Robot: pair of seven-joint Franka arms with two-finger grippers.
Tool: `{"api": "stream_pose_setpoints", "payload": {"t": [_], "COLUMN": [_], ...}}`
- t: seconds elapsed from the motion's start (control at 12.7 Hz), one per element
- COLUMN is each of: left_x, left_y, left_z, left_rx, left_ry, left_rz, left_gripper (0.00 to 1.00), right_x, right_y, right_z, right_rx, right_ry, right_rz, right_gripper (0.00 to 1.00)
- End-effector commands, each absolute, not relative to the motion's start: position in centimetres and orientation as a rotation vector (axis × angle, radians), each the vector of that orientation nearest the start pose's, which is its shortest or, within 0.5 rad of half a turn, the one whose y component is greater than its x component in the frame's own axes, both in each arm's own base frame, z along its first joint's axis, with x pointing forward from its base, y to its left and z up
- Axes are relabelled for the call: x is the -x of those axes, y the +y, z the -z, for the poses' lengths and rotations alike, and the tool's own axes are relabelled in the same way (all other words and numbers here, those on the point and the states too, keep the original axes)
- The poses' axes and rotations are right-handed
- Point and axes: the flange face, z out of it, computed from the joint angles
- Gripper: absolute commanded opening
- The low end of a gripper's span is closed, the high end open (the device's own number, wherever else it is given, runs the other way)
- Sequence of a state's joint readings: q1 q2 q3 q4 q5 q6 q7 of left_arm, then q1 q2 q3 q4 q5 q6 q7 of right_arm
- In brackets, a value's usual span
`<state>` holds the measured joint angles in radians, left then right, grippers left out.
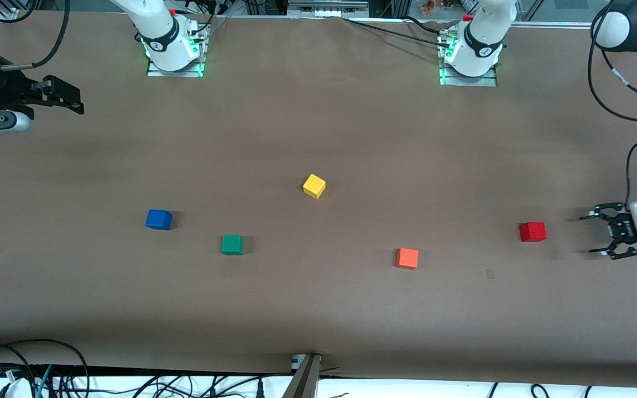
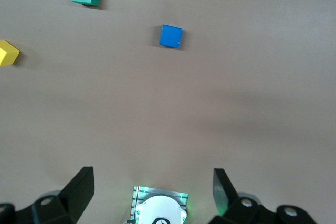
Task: Pass red block to right arm, stack on blue
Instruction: 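Close the left gripper on the red cube and lift it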
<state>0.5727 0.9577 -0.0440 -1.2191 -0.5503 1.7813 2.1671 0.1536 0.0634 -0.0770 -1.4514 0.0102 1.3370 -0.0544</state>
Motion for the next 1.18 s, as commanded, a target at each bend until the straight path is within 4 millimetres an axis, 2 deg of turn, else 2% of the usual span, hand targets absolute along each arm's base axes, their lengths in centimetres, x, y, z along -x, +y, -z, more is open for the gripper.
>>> {"api": "stream_pose_setpoints", "payload": {"t": [0.0,0.16,0.24,0.39,0.55,0.94,1.1], "left_x": [-64.2,-64.2,-64.2,-64.0,-63.8,-63.2,-63.0], "left_y": [31.8,30.0,29.6,29.3,29.0,28.8,28.6], "left_z": [-15.8,-13.7,-13.6,-13.2,-11.9,-9.1,-9.2], "left_rx": [2.603,2.548,2.555,2.514,2.458,2.374,2.367], "left_ry": [2.396,2.463,2.467,2.497,2.497,2.518,2.537], "left_rz": [1.041,1.206,1.245,1.304,1.416,1.572,1.596], "left_gripper": [1.00,1.00,1.00,1.00,1.00,1.00,1.00], "right_x": [-54.5,-54.5,-54.5,-54.6,-54.9,-55.7,-56.2], "right_y": [4.3,4.2,4.2,4.2,4.2,3.5,4.1], "right_z": [-63.0,-63.0,-63.0,-62.9,-62.4,-62.5,-61.7], "right_rx": [3.118,3.119,3.118,3.118,3.117,3.121,3.122], "right_ry": [-0.220,-0.217,-0.217,-0.217,-0.220,-0.189,-0.196], "right_rz": [-0.267,-0.262,-0.264,-0.267,-0.281,-0.269,-0.286], "right_gripper": [1.00,1.00,1.00,1.00,1.00,1.00,1.00]}}
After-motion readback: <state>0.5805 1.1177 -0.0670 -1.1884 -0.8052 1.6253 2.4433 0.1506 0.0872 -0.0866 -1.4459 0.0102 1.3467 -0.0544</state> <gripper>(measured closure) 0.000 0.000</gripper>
